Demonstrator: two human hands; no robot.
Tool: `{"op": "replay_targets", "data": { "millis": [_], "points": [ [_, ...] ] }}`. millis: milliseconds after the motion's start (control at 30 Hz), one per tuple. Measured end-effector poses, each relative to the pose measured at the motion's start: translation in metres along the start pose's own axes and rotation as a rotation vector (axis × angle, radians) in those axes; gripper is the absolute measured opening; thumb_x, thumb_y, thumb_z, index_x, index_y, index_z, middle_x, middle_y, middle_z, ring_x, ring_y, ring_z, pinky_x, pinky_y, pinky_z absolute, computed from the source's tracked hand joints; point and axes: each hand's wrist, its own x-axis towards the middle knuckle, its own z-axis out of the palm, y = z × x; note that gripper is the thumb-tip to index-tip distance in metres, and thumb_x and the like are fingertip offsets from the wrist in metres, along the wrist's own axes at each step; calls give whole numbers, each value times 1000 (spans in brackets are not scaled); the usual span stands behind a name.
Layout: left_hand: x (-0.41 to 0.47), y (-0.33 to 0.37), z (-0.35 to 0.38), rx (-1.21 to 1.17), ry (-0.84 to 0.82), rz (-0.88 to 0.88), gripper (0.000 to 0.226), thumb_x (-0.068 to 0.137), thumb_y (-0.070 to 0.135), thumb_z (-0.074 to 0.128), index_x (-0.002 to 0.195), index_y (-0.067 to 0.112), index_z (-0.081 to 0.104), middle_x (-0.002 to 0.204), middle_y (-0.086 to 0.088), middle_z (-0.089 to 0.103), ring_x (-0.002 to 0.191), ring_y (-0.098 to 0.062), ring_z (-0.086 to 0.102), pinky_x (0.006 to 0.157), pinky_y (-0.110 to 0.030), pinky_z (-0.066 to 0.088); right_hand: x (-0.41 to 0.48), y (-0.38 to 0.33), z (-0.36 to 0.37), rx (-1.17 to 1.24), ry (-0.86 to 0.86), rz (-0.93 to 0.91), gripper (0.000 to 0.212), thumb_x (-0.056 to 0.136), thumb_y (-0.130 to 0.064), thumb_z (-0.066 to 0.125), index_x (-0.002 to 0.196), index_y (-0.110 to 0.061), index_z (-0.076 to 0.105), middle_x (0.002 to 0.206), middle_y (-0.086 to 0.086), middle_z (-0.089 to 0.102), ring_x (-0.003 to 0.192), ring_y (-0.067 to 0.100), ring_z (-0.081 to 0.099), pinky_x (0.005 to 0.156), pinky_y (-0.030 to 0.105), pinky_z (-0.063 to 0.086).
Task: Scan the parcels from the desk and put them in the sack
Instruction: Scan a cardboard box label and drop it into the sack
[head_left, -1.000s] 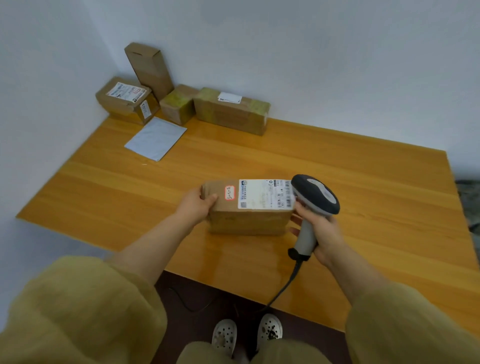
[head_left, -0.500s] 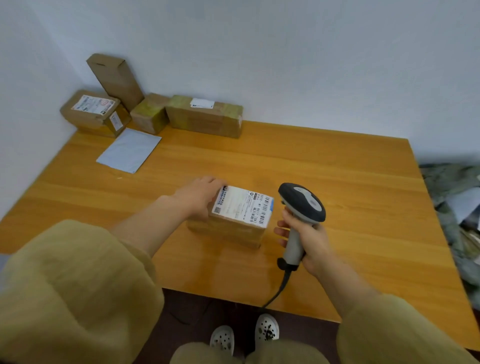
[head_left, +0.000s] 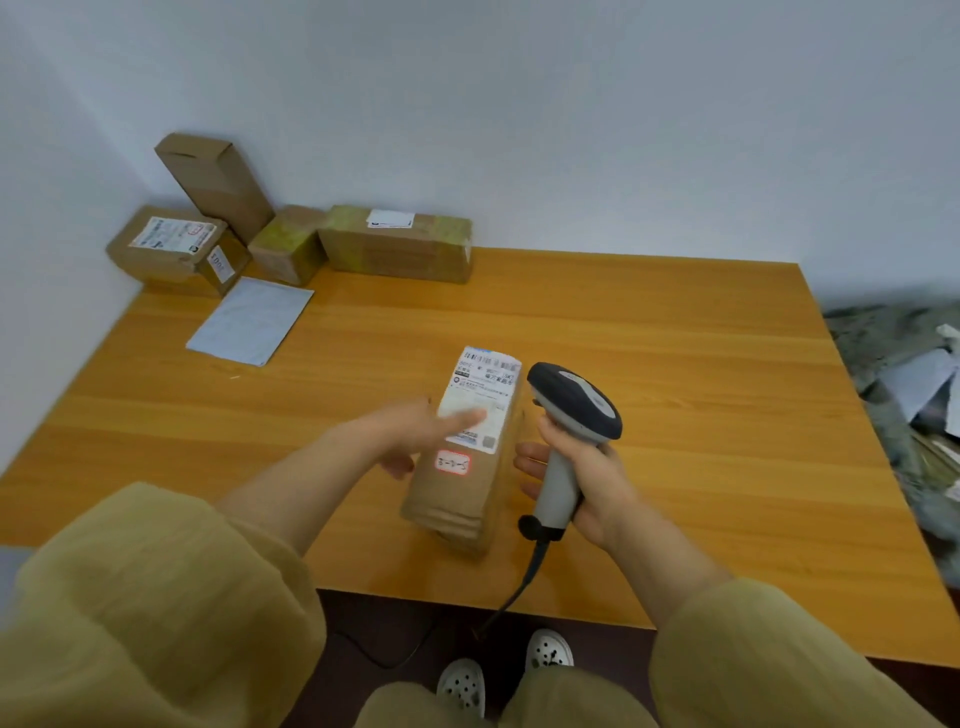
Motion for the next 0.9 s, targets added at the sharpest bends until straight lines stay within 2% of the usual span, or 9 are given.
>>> {"op": "replay_targets", "data": {
  "millis": [67,167,233,367,500,633,733,833,900],
  "points": [
    [4,-2,1,-329,44,-27,58,95,55,42,137,16,40,115,-11,55,78,-24,59,60,-29,50,0,0,5,-19,-29,11,33,79,-26,77,108,-14,65,104,17,71,99,32,68,86,50,54],
    [13,-6,2,-583,226,29,52,95,29,52,144,15,37,124,-8,51,100,-27,54,71,-35,52,3,-5,9,-56,-43,-2,37,77,-24,78,111,-15,65,113,11,69,104,29,65,89,50,53],
    [17,-3,-3,-576,237,86,64,92,20,59,148,17,28,129,-6,43,107,-25,49,78,-38,52,4,-11,9,-90,-51,-19,38,77,-22,78,112,-14,65,114,10,68,105,29,64,88,50,55],
    [15,11,-9,-427,-24,61,85,83,12,72,150,19,22,130,-4,55,108,-22,57,79,-37,54,4,-17,6,-119,-54,-11,32,79,-22,77,107,-12,66,109,16,70,103,33,66,83,49,54],
    [14,16,1,-538,-35,138,53,86,8,68,134,18,48,100,2,67,89,-12,65,78,-34,56,2,-23,3,-120,-52,-52,34,79,-18,76,110,-11,66,109,14,71,103,31,67,83,46,55],
    [8,20,-1,-675,115,272,38,84,6,69,116,15,51,104,-2,64,88,-17,66,67,-29,58,-3,-32,-4,-63,-94,-145,22,81,-13,72,102,-14,67,108,15,71,102,31,68,90,50,53],
    [0,21,0,-521,284,410,62,76,12,78,127,17,45,105,-3,63,88,-17,65,72,-31,57,-5,-36,-6,-32,-101,-206,24,81,-8,71,103,-15,66,102,9,72,97,28,68,88,49,54],
    [-8,21,3,-355,325,522,103,75,14,79,149,37,12,93,-5,62,76,-17,64,70,-32,56,-6,-37,-6,-26,-100,-244,36,74,-11,74,109,-15,66,105,9,72,100,28,67,87,49,55],
    [-11,25,3,-310,285,555,96,76,13,77,146,43,18,89,-8,60,76,-21,64,72,-41,58,-8,-36,-6,-32,-95,-251,44,67,-16,76,110,-13,66,105,9,72,101,28,67,85,47,56]
  ]
}}
